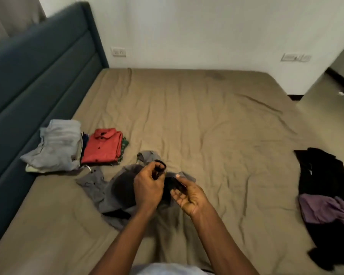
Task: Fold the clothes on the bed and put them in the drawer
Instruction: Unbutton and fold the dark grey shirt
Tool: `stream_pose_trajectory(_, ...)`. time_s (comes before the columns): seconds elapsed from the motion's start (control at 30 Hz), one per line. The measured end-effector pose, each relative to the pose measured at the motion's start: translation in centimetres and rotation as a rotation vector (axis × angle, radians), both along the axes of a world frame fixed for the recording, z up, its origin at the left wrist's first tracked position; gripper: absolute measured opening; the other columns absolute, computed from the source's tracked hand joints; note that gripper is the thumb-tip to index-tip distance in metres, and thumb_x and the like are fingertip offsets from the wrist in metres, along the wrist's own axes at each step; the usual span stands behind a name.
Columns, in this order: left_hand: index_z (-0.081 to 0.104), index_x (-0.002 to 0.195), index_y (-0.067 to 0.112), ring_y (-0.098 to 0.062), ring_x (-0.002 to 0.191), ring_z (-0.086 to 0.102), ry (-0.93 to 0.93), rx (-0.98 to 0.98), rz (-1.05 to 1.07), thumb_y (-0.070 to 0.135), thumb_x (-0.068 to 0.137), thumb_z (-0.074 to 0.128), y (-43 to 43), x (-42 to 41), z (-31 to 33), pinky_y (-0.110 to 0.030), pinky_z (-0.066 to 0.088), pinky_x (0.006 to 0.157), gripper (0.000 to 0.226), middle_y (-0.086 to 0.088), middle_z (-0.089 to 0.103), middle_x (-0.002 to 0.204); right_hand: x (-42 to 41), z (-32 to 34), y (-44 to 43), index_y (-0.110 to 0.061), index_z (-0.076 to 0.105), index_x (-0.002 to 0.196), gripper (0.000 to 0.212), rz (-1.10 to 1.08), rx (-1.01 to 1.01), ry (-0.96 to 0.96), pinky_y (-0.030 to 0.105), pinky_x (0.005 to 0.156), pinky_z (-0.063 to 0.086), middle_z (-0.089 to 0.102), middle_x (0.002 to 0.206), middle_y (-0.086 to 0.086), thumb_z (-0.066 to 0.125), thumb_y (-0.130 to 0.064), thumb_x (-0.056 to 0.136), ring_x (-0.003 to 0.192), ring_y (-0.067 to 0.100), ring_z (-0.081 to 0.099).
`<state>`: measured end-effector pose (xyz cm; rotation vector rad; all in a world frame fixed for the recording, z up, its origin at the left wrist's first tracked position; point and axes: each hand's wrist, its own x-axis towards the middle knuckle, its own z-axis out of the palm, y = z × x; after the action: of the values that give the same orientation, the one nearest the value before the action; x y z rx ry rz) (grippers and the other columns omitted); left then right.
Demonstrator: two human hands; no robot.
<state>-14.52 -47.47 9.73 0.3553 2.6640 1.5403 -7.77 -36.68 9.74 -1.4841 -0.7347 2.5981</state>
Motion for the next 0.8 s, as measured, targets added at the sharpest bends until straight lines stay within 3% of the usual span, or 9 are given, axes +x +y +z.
stream_pose_trajectory(0.13, 0.078, 0.106, 0.029, -0.008, 0.094, 0.069, -0.068, -0.179, -0.195, 0.021, 0.086, 0.073, 0.8, 1.4, -2.7, -0.029, 0.056, 0.087, 0.022, 0.009, 0.075, 0.102, 0.4, -1.6, 0.9, -0.008, 0.069, 0.094, 0.007, 0.022, 0.017, 0.007, 0.023, 0.052, 0.058, 0.072, 0.066, 0.004, 0.065, -0.002, 0.095, 0.075, 0.02, 0.064)
stream_pose_trajectory(0.27, 0.08, 0.102, 0.03, -0.002, 0.093, 0.072, -0.335, 0.003, -0.158, 0.046, 0.085, 0.073, 1.6, 2.1, -3.2, -0.038, 0.06, 0.088, 0.025, 0.014, 0.078, 0.096, 0.2, -2.7, 2.7, -0.005, 0.07, 0.093, 0.013, 0.075, -0.013, 0.047, 0.027, 0.063, 0.061, 0.075, 0.075, 0.009, 0.061, 0.004, 0.095, 0.072, 0.019, 0.071)
stream_pose_trajectory(0.33, 0.081, 0.096, 0.028, -0.004, 0.088, 0.073, -0.342, 0.048, -0.081, 0.03, 0.087, 0.079, 1.9, 2.2, -3.6, -0.041, 0.061, 0.086, 0.009, 0.014, 0.078, 0.09, 0.1, -3.1, 3.7, -0.003, 0.07, 0.096, 0.009, 0.165, -0.039, 0.021, 0.026, 0.059, 0.062, 0.074, 0.08, 0.011, 0.063, 0.002, 0.094, 0.076, 0.02, 0.071)
stream_pose_trajectory(0.4, 0.08, 0.091, 0.027, -0.005, 0.081, 0.073, -0.319, 0.045, -0.012, 0.018, 0.085, 0.082, 2.1, 2.2, -4.1, -0.043, 0.062, 0.081, 0.011, 0.014, 0.077, 0.084, -0.4, -3.5, 4.5, -0.005, 0.071, 0.097, 0.006, 0.296, -0.017, -0.019, 0.024, 0.055, 0.059, 0.073, 0.079, 0.01, 0.066, -0.002, 0.095, 0.071, 0.018, 0.069)
stream_pose_trajectory(0.5, 0.071, 0.082, 0.027, -0.005, 0.069, 0.067, -0.256, -0.016, 0.115, 0.022, 0.083, 0.083, 2.4, 2.0, -4.1, -0.04, 0.061, 0.069, 0.013, 0.012, 0.071, 0.072, -1.5, -4.1, 5.3, -0.009, 0.069, 0.088, 0.009, 0.448, 0.113, -0.068, 0.018, 0.045, 0.05, 0.067, 0.062, 0.001, 0.066, -0.004, 0.095, 0.05, 0.008, 0.059)
stream_pose_trajectory(0.57, 0.068, 0.08, 0.027, -0.006, 0.067, 0.065, -0.16, -0.116, 0.178, 0.026, 0.085, 0.081, 2.2, 1.2, -3.7, -0.037, 0.058, 0.064, 0.014, 0.011, 0.068, 0.069, -2.1, -4.1, 5.5, -0.007, 0.068, 0.087, 0.014, 0.411, 0.08, -0.022, 0.018, 0.049, 0.053, 0.068, 0.062, 0.001, 0.063, 0.002, 0.096, 0.053, 0.008, 0.062)
stream_pose_trajectory(0.67, 0.076, 0.089, 0.026, -0.008, 0.077, 0.069, -0.127, -0.231, 0.069, 0.021, 0.087, 0.078, 2.2, 0.2, -3.3, -0.035, 0.059, 0.073, 0.006, 0.011, 0.074, 0.082, -2.5, -4.0, 4.9, 0.0, 0.07, 0.092, 0.015, 0.346, 0.023, 0.059, 0.025, 0.062, 0.062, 0.074, 0.076, 0.008, 0.06, 0.011, 0.094, 0.071, 0.016, 0.071)
stream_pose_trajectory(0.8, 0.08, 0.088, 0.026, -0.001, 0.075, 0.071, -0.241, -0.12, 0.116, 0.018, 0.086, 0.077, 2.8, 0.2, -3.6, -0.034, 0.061, 0.075, 0.008, 0.014, 0.076, 0.079, -2.9, -4.3, 3.9, 0.001, 0.069, 0.085, 0.016, 0.302, 0.109, 0.068, 0.026, 0.062, 0.062, 0.073, 0.073, 0.009, 0.061, 0.014, 0.092, 0.067, 0.016, 0.072)
